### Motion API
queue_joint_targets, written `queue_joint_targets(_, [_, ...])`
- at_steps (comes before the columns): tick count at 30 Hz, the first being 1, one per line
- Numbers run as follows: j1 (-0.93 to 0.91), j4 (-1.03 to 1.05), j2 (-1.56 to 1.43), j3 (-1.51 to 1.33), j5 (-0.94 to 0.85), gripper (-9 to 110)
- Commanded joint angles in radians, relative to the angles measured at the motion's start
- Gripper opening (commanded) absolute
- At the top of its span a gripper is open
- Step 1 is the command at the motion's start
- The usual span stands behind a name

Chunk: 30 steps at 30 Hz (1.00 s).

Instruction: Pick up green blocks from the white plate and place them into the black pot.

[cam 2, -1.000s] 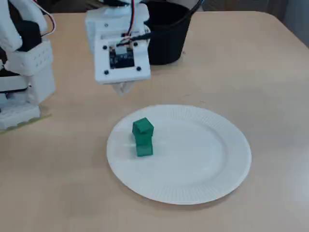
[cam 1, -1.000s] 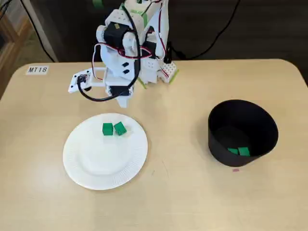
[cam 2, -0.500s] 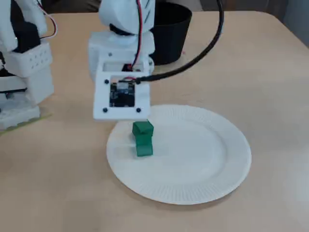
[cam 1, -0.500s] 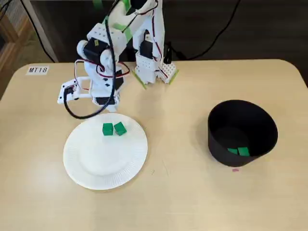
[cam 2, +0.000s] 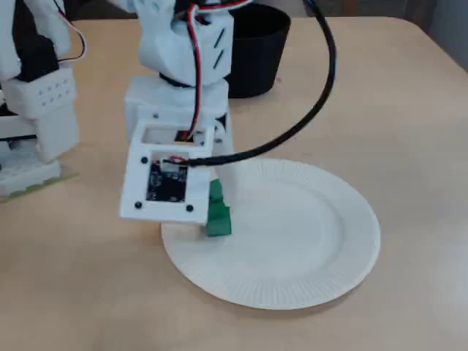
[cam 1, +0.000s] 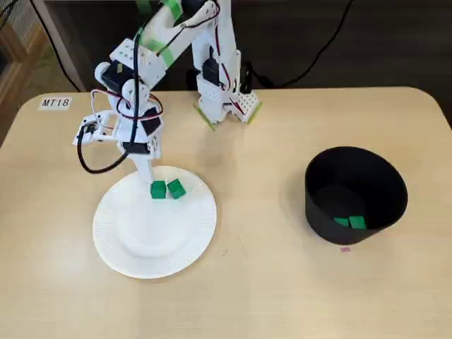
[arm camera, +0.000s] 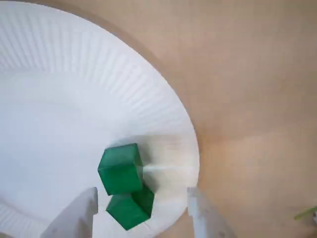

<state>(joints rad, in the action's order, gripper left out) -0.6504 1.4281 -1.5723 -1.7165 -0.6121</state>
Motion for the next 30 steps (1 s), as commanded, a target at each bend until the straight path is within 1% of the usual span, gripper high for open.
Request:
queue_joint_targets(1, [0.015, -0.023, -0.006, 0.051, 0.021, 30])
queue_joint_targets(12, [0.055, -0.078, 0.054, 0.051, 0.04, 30])
queue_joint_targets(24, [0.057, -0.15, 0.13, 0.052, 0.06, 29])
queue_joint_targets(28, [0.06, -0.181, 0.158, 0.058, 0.064, 25])
queue_joint_targets(30, [0.066, -0.206, 0.17, 0.06, 0.064, 20])
